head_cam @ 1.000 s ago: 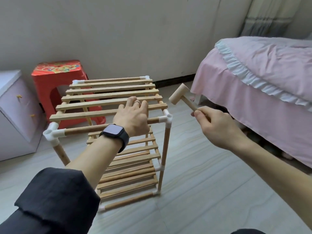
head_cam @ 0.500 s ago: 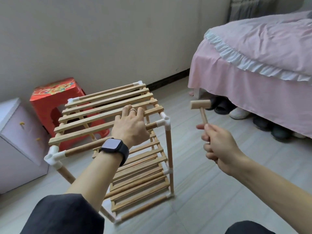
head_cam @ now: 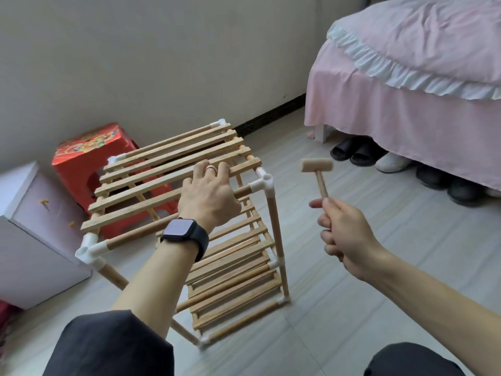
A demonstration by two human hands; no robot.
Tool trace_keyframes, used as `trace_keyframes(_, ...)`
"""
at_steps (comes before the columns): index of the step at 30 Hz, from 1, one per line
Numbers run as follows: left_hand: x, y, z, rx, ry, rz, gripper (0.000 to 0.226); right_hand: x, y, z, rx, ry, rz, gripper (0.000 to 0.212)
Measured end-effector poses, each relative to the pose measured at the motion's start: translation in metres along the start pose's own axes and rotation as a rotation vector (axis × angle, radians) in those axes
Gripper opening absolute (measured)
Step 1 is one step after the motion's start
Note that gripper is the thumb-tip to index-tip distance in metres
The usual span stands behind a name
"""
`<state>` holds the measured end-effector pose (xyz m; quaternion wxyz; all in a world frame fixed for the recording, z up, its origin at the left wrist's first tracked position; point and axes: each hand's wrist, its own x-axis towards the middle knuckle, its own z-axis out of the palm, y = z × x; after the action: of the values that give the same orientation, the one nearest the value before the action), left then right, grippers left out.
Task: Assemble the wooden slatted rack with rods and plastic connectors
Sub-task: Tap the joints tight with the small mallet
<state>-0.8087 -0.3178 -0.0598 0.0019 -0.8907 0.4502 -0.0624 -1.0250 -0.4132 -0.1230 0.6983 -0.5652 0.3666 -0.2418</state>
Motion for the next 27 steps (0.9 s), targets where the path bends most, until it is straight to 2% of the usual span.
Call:
trace_keyframes(3, -0.001, 0.0, -0.001, -0.005, -0.009, 0.004, 0.058, -0.001, 0.002, 0.004, -0.109, -0.076, 0.019, 0.031)
trace_keyframes(6, -0.001, 0.0, -0.002, -0.012, -0.009, 0.004, 0.057, 0.0, -0.002, 0.0, 0.017, 0.022, -0.029, 0.032)
trace_keyframes(9, -0.001, 0.002, -0.002, -0.022, -0.015, 0.0, 0.058, -0.004, -0.003, -0.002, -0.133, -0.091, -0.019, 0.03)
trace_keyframes(12, -0.001, 0.003, -0.002, -0.018, -0.013, 0.006, 0.057, -0.003, -0.005, -0.004, -0.026, 0.014, -0.032, 0.032)
trace_keyframes(15, -0.001, 0.002, -0.003, -0.008, -0.01, 0.01, 0.056, -0.005, -0.009, -0.006, -0.216, -0.113, -0.003, 0.031)
trace_keyframes(18, -0.001, 0.001, -0.002, 0.01, 0.018, 0.025, 0.055, -0.005, -0.016, -0.013, -0.196, -0.117, -0.002, 0.03)
trace_keyframes(21, -0.002, 0.0, -0.004, -0.017, 0.018, 0.077, 0.069, -0.011, -0.027, -0.016, -0.17, -0.115, -0.036, 0.03)
trace_keyframes(22, -0.002, -0.004, -0.006, -0.126, 0.007, 0.093, 0.075, -0.015, -0.029, -0.015, -0.196, -0.141, -0.059, 0.03)
trace_keyframes(24, -0.01, -0.009, -0.021, -0.578, -0.017, 0.085, 0.076, -0.024, -0.034, -0.012, -0.266, -0.196, -0.1, 0.029)
trace_keyframes(26, -0.018, -0.013, -0.034, -0.962, 0.016, 0.088, 0.06, -0.03, -0.042, -0.009, -0.352, -0.25, -0.144, 0.029)
trace_keyframes(27, -0.023, -0.014, -0.04, -1.031, 0.022, 0.094, 0.054, -0.032, -0.045, -0.007, -0.409, -0.276, -0.18, 0.029)
